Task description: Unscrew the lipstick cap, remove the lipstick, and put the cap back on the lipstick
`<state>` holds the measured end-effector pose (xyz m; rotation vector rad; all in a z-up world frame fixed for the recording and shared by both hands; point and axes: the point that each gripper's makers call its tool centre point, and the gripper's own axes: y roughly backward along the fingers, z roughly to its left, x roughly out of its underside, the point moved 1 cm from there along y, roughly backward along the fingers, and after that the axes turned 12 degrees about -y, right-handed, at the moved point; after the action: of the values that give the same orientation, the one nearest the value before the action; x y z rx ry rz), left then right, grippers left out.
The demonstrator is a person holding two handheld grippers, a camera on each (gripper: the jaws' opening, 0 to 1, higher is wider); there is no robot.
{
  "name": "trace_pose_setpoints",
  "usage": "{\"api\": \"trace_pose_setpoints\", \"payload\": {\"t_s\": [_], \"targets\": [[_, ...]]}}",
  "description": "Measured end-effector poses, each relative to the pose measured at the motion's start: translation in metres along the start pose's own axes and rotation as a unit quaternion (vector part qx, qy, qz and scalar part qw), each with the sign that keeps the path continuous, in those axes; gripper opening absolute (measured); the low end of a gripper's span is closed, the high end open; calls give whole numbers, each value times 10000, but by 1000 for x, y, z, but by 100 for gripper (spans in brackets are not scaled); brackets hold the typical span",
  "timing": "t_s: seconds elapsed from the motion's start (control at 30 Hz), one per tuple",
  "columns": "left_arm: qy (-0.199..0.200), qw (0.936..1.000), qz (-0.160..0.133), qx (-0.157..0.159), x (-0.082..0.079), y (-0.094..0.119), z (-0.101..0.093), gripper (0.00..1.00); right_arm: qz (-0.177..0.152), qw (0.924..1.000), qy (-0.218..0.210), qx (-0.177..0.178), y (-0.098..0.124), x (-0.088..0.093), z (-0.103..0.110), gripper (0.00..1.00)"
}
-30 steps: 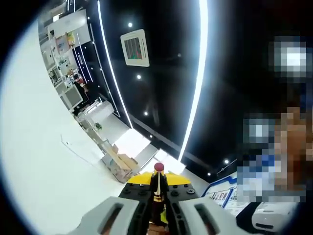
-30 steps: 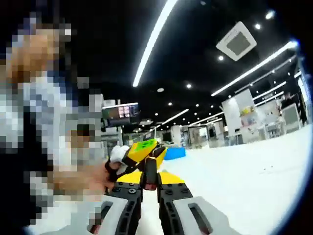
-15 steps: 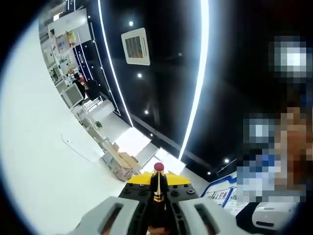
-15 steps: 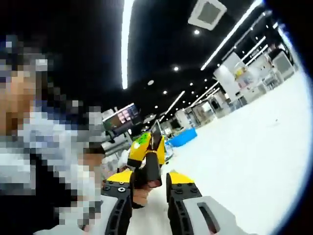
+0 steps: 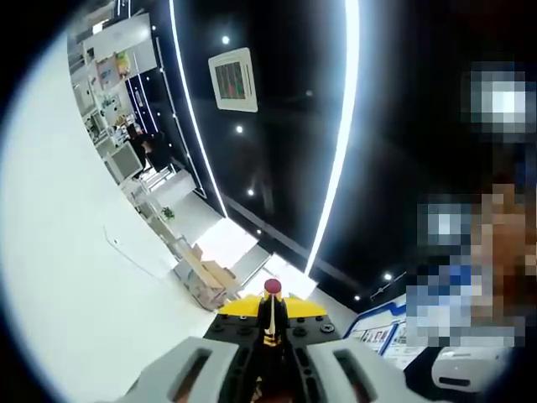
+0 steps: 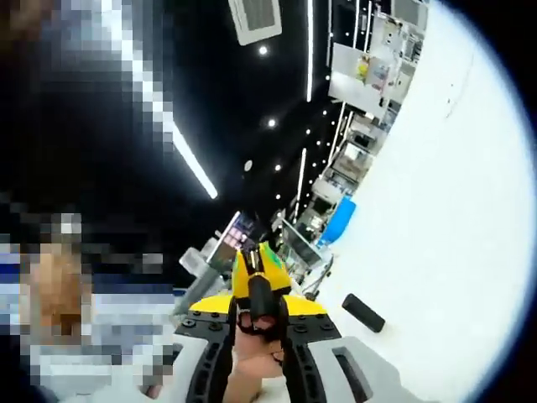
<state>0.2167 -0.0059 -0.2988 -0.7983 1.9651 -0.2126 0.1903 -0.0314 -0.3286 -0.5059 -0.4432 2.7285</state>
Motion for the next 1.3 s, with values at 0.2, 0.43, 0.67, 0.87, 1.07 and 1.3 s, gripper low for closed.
{"api": "trace_pose_setpoints", "payload": {"t_s": [0.2,0.43,0.67,0.87,1.07,1.3], "targets": [[1,10000,-13,-11,-1,0,0,9,5,9995,-322,-56,-1,3,0,16],[40,10000,-38,47,-3,0,1,9,-29,9956,-884,-315,0,-4,3,15],[95,9998,-41,151,-2,-1,-6,9,24,9913,-1225,-482,-1,1,6,11],[110,9999,-17,82,-1,1,-1,9,2,9999,82,-112,-1,-1,2,11],[102,9999,-39,51,-3,1,-1,9,5,9949,1004,93,-2,0,5,11],[66,10000,1,-28,-2,2,3,9,145,9625,2657,520,-3,3,3,11]]}}
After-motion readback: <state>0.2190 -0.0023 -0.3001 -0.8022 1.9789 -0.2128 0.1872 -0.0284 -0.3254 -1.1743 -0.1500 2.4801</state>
